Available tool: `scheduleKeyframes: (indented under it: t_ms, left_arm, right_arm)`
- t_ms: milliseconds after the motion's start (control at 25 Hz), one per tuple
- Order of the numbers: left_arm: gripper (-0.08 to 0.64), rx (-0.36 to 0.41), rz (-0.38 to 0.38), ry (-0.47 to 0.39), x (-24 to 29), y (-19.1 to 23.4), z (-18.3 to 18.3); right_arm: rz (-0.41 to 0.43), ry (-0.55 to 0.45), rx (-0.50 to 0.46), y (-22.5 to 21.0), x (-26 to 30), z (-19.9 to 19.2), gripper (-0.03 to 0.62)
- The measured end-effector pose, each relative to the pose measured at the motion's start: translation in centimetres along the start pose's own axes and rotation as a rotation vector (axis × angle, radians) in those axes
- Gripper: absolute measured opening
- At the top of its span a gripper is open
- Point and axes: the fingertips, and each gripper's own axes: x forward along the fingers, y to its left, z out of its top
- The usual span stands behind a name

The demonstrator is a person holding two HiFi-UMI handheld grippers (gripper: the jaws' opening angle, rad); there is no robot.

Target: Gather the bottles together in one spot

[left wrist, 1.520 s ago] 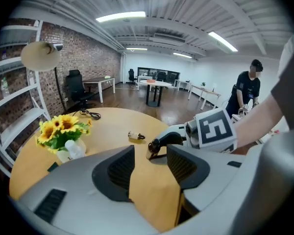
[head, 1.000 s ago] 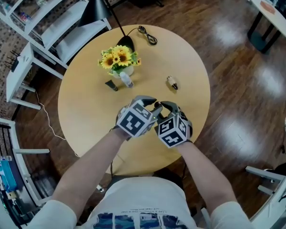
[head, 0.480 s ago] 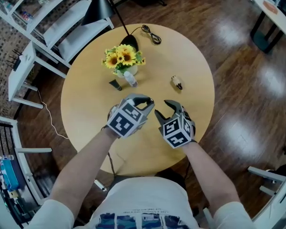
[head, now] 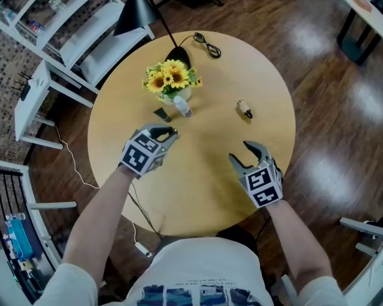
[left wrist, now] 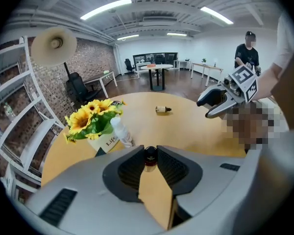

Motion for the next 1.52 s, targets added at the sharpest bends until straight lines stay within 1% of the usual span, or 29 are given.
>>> scheduleKeyframes:
  t_ms: [120,360,520,720,1000,1240,1520]
  left_arm:
    - [0.084,-0.019,-0.008,0.009,0.7,1.5,-1.8]
    - [0.084,-0.035,-0.025,-0.013,2.4,3.6,-4.3]
    - [0.084,-0.033,-0.041,-0.034,3.2,4.6,-4.7]
    - [0.084,-0.04,-0.053,-0.046,4.1,5.5,-5.1]
    - [0.084,-0.041,-0.073,-0.046,5.1,5.8,-6.2]
    - [0.084,-0.046,-0.078,-0.047,5.9,6.0,-7.1]
    - [0.091,-0.063,-0.071,-0.056,6.0,6.2,-7.1]
  right_arm:
    - [-0.012,0.023,0.021,0.1,-0.7,-1.0,0.256]
    - [-0.04,0.056,0.068,1.5,-1.5,-2.7,0.256]
    - [-0.053,0.062,0.098,2.4,-1.3,-3.0,0.256]
    - [-0.056,0.064,0.109,3.4,-1.1,-2.9,0.256]
    - [-0.064,0.078,0.126,4.5,-0.8,-3.5,0.255]
    - [-0.069,0.091,0.133,4.9,-0.6,-4.0,0.255]
    - [-0.066,0.094,0.126,5.3,-0.4,-4.0,0.255]
